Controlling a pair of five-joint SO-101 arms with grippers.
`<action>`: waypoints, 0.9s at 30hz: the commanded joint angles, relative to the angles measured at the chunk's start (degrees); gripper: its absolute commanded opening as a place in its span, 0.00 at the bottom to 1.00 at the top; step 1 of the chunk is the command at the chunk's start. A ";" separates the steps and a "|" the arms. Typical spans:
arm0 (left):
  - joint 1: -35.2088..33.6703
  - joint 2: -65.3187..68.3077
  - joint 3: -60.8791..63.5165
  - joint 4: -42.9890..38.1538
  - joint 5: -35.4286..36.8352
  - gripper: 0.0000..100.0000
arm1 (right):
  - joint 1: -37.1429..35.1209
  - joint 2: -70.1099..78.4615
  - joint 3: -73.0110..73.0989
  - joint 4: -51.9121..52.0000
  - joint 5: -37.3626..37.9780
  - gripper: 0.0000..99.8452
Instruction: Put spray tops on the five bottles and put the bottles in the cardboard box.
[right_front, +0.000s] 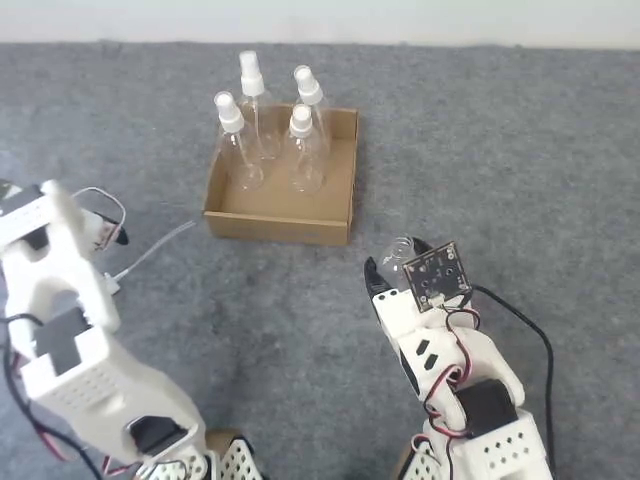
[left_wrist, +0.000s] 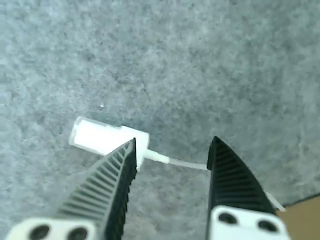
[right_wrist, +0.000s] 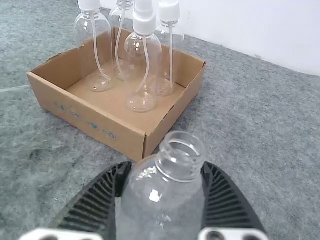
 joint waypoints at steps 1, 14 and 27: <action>-2.29 -3.52 -0.84 0.35 0.35 0.22 | 0.92 -1.45 -0.97 -1.80 0.09 0.09; -6.59 -13.01 -1.80 14.86 0.26 0.22 | 0.92 -1.45 -0.97 -1.80 0.09 0.09; -5.45 -13.54 8.66 4.40 0.62 0.22 | 0.92 -1.45 -0.97 -1.80 0.09 0.09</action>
